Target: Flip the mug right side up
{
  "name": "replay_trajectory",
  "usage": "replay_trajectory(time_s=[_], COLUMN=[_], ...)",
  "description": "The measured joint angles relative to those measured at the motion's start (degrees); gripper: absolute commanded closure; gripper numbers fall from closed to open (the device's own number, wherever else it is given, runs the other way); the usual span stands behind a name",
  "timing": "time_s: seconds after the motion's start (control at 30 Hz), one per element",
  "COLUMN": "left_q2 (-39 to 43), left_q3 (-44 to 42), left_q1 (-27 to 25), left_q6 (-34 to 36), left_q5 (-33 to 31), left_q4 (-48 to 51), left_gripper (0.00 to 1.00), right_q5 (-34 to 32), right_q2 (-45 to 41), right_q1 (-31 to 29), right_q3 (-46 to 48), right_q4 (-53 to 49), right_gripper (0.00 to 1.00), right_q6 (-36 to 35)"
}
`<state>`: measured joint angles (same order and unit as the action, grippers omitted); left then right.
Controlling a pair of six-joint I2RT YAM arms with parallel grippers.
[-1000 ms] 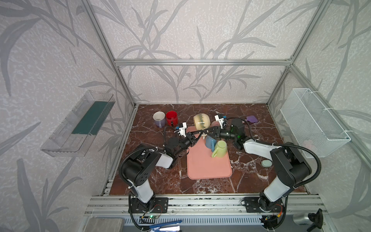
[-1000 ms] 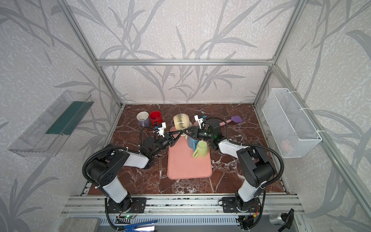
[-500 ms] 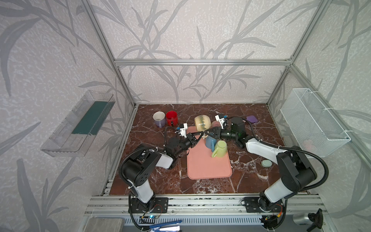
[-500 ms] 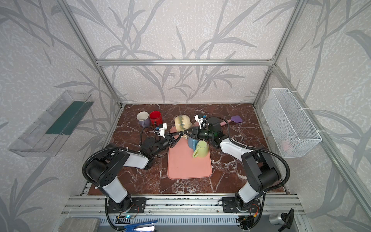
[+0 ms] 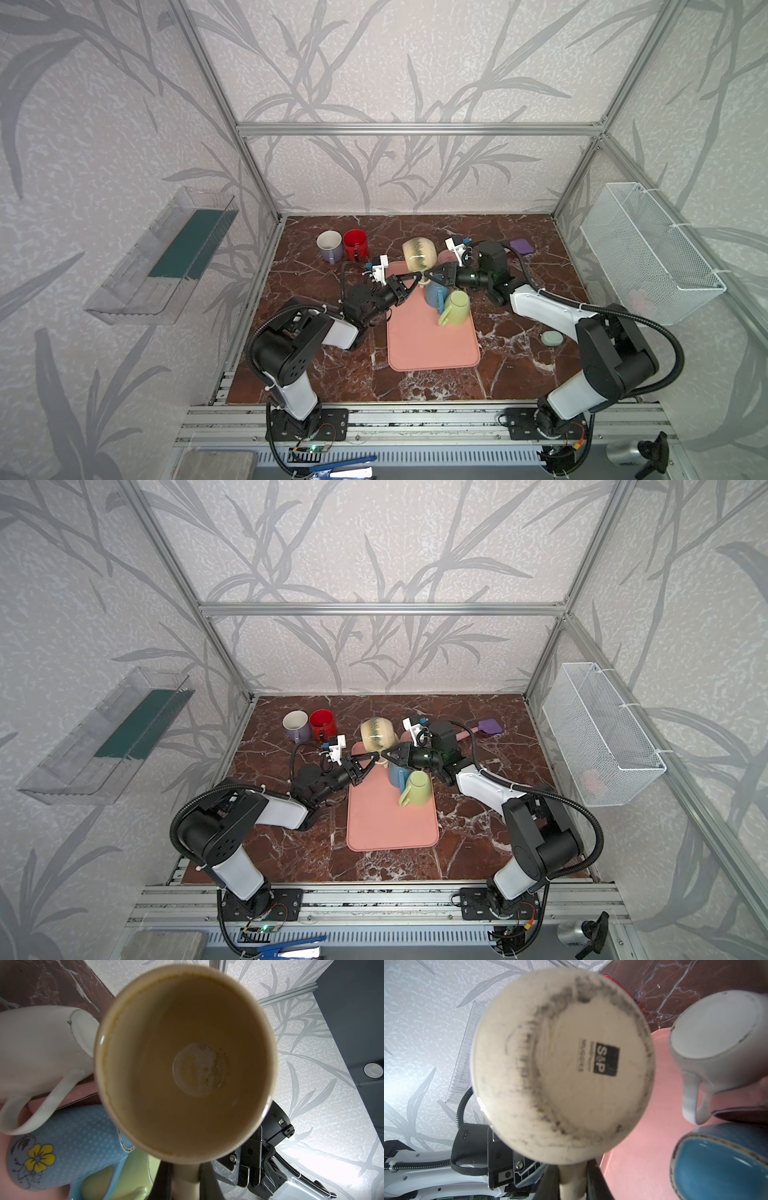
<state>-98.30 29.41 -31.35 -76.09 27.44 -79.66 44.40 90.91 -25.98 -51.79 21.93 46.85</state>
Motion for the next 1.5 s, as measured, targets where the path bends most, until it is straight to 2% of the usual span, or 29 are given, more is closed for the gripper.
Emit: replay_trajectory(time_s=[0.1,0.3,0.7,0.9,1.3,1.5], left_q2=[0.0,-0.11,-0.44,-0.94,-2.1,-2.56], left_q3=[0.0,0.0,0.68,1.31,1.51,1.53], left_q1=[0.07,0.2,0.39,0.39,0.44,0.44], left_q6=[0.02,0.02,0.09,0.11,0.17,0.24], left_q5=[-0.02,-0.13,-0.44,-0.59,-0.74,-0.72], left_q4=[-0.26,-1.09,-2.32,-2.32,-2.27,-2.16], left_gripper=[1.0,0.92,0.85,0.85,1.0,0.99], right_q5=[-0.02,-0.2,-0.7,-1.2,-2.1,-3.34], right_q2=[0.02,0.02,0.02,0.24,1.01,0.87], right_q1=[-0.11,-0.24,-0.52,-0.52,-0.55,-0.87], right_q3=[0.0,0.0,0.46,0.87,1.75,1.75], right_q4=[0.59,1.81,5.81,7.61,9.07,7.72], right_gripper=[1.0,1.0,1.0,1.0,1.0,1.0], right_q6=[0.33,1.14,3.3,4.2,4.35,2.29])
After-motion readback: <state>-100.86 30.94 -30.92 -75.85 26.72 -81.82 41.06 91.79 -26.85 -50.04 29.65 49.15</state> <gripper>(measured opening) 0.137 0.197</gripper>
